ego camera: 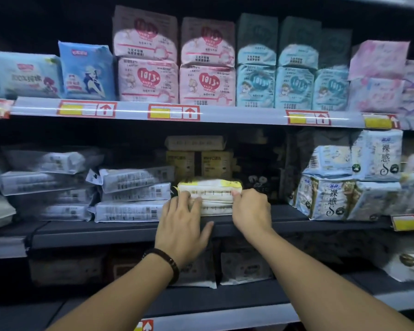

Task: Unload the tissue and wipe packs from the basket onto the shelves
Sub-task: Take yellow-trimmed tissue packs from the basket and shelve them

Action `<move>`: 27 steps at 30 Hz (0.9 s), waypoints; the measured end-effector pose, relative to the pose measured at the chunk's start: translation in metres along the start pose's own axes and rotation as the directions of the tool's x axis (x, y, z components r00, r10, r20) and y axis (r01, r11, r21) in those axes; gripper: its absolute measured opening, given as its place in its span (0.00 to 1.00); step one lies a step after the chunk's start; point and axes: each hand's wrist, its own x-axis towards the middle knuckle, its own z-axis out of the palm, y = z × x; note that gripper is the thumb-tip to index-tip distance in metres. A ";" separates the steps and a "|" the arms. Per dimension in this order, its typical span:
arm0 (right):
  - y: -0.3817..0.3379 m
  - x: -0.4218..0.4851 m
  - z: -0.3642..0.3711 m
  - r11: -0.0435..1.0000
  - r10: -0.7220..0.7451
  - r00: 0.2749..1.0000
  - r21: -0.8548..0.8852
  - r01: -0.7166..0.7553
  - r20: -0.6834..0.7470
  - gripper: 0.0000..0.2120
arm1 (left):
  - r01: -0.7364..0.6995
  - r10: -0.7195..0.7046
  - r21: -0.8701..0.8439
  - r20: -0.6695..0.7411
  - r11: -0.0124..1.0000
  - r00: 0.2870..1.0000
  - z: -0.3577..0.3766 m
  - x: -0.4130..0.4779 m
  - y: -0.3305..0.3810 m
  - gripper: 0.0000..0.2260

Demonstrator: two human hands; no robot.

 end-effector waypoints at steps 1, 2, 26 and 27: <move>0.001 -0.002 0.001 1.000 -0.005 0.999 -0.001 0.005 -0.036 0.21 | 0.006 -0.006 0.004 0.032 1.000 0.999 0.000 -0.001 0.002 0.31; 0.002 -0.003 0.000 1.000 -0.008 0.998 0.011 0.009 -0.065 0.21 | 0.012 -0.013 0.012 0.076 1.000 0.997 0.000 -0.001 0.004 0.32; 0.190 -0.249 0.065 0.994 -0.075 0.755 -0.014 0.111 0.652 0.12 | 0.038 0.204 -0.297 0.740 0.954 0.641 0.051 -0.266 0.008 0.12; 0.212 -0.264 0.076 0.992 -0.007 0.697 -0.081 0.094 0.717 0.11 | 0.047 0.199 -0.270 0.805 0.962 0.559 0.062 -0.281 0.006 0.13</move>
